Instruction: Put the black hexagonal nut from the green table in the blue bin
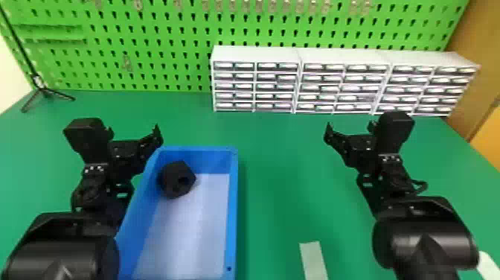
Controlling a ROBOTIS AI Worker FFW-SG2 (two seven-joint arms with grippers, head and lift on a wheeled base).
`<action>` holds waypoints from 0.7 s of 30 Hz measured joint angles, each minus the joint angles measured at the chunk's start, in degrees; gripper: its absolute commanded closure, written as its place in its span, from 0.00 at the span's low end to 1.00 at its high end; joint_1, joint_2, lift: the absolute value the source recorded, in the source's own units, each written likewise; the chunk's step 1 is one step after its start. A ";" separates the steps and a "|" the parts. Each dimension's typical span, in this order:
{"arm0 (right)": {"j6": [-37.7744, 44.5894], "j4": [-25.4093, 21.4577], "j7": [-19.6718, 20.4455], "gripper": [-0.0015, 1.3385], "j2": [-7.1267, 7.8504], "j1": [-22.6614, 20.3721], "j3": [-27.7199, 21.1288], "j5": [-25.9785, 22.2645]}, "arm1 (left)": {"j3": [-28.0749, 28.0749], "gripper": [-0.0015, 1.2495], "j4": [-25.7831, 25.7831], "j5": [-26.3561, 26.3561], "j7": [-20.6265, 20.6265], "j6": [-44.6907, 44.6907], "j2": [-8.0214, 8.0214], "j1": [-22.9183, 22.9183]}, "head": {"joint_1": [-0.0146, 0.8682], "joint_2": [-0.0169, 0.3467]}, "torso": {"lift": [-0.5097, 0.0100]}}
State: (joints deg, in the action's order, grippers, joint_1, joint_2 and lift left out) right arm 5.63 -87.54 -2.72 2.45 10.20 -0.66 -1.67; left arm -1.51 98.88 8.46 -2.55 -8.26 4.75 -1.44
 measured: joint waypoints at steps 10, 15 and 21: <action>0.14 0.00 0.00 0.13 0.01 -0.15 0.07 0.00 | 0.10 0.13 0.00 -0.09 0.01 0.00 0.00 0.08 | 0.79 0.12 | 0.80; 0.17 0.00 0.00 0.13 0.01 -0.15 0.08 0.00 | 0.08 0.13 0.00 -0.11 0.00 0.00 0.00 0.07 | 0.79 0.12 | 0.80; 0.19 0.00 0.00 0.13 -0.03 -0.17 -0.02 0.00 | 0.09 0.13 0.00 -0.12 0.00 -0.04 0.00 0.09 | 0.79 0.12 | 0.80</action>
State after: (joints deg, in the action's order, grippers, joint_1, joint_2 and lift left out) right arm 5.82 -87.54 -2.72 2.42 10.03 -0.68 -1.67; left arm -1.42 98.88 8.35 -2.55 -8.29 4.75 -1.36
